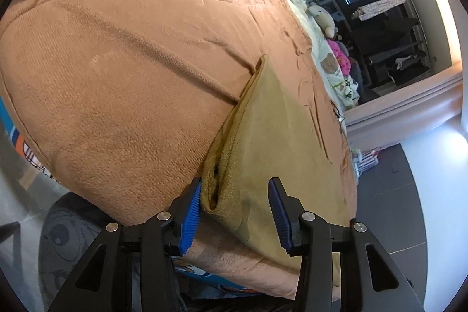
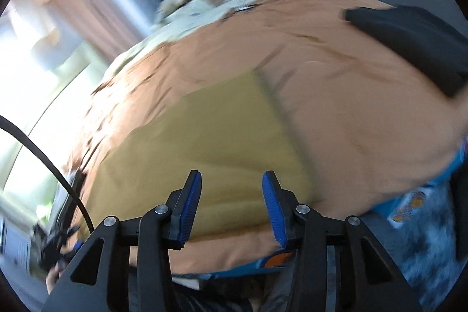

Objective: Fold small clothes

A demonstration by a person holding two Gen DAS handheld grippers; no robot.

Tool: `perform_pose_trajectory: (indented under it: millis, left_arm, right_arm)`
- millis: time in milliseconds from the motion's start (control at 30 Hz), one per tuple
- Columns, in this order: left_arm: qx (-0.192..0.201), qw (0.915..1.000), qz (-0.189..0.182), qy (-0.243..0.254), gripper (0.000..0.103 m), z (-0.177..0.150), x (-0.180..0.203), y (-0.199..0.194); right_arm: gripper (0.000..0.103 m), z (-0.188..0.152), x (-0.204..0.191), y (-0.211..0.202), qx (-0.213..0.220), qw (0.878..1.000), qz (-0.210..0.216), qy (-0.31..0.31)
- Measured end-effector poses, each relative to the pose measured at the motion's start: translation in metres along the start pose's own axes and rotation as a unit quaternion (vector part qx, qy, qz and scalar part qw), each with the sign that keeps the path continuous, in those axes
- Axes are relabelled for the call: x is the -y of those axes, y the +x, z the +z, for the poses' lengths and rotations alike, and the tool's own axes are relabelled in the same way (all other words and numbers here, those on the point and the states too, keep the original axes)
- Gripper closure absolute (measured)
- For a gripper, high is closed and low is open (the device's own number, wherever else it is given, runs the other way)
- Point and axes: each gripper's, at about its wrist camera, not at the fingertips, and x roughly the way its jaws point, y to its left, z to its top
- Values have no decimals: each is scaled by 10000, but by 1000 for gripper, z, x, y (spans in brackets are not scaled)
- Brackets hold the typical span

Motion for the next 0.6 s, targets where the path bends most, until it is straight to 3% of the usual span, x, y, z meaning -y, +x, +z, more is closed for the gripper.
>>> perform_pose_trajectory:
  millis: [333, 600]
  left_arm:
    - [-41, 9998, -192, -100, 57, -6, -9, 1]
    - [-40, 9994, -290, -207, 57, -7, -14, 0]
  right_arm:
    - [69, -4, -84, 56, -624, 9913, 577, -1005]
    - [81, 5, -104, 107, -996, 9792, 689, -1631]
